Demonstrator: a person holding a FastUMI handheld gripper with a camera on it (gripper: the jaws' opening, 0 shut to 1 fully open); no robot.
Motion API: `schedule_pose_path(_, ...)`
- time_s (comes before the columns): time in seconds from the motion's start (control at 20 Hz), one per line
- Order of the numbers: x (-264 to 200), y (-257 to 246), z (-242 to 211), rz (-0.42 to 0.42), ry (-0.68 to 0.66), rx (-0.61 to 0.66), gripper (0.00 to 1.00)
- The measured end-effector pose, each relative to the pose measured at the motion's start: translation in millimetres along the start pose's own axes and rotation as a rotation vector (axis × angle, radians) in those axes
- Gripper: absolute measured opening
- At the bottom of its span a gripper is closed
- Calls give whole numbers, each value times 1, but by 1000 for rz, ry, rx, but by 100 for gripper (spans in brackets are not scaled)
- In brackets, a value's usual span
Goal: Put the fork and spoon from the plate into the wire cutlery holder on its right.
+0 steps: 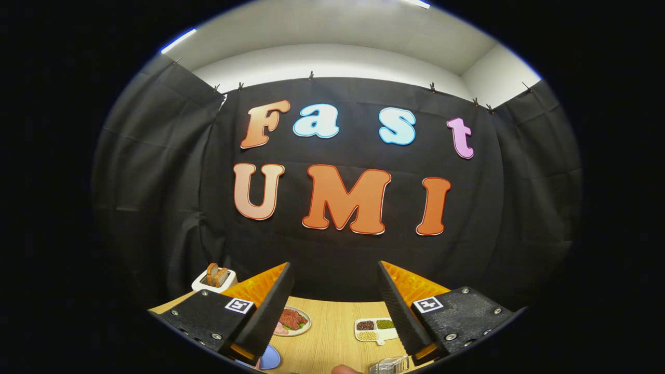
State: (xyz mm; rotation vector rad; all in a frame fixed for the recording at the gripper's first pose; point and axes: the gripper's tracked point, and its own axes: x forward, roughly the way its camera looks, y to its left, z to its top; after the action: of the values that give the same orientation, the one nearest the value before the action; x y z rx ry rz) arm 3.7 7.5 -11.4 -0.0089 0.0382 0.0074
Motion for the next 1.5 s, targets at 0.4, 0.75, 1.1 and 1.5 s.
schedule_pose_path(0.4, -5, 48, -43, 130, 161, -10, 96)
schedule_pose_path(0.75, -13, 114, -96, 289, 378, 26, 95)
schedule_pose_path(1.1, -31, 165, -179, 393, 668, 9, 93)
schedule_pose_path(1.5, -81, 197, -291, 441, 1152, 77, 87)
